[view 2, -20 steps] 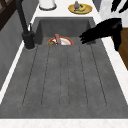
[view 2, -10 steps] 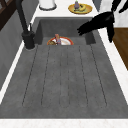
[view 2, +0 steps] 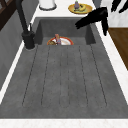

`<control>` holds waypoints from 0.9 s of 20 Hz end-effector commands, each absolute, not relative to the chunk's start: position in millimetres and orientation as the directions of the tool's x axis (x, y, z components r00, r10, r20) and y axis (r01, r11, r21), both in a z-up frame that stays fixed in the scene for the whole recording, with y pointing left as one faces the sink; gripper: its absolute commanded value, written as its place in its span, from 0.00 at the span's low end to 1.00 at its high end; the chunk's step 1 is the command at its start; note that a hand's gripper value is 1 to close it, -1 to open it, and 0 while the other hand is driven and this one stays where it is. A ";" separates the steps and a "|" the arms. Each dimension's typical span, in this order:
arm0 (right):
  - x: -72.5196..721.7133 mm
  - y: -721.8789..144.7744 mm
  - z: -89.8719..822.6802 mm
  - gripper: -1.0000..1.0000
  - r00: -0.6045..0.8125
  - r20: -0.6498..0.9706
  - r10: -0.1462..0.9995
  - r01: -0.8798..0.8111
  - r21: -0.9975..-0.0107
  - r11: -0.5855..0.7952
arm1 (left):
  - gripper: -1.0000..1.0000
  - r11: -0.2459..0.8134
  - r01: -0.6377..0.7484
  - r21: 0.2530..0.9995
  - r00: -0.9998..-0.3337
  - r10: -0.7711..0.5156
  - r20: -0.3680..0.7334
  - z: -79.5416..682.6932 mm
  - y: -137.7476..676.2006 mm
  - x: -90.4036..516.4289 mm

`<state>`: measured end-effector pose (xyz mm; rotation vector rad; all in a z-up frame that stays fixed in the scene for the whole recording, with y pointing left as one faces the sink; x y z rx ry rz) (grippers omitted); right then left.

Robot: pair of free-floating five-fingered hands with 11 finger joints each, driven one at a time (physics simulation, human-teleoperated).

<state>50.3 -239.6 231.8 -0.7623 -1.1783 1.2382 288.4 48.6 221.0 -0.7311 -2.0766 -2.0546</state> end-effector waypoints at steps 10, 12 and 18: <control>50.3 -239.6 231.8 0.50 -0.081 0.252 0.964 -0.300 -0.929 0.218 | 0.00 -0.093 0.360 0.928 -0.881 0.295 0.371 186.1 -25.0 303.1; 50.3 -239.6 231.8 0.50 -0.081 0.252 0.964 -0.300 -0.929 0.218 | 0.00 -0.092 0.358 0.929 -0.881 0.296 0.369 180.7 -34.5 305.9; 50.3 -239.6 231.8 0.50 -0.081 0.252 0.964 -0.300 -0.929 0.218 | 0.00 -0.097 0.352 0.931 -0.883 0.296 0.365 163.7 -61.9 315.8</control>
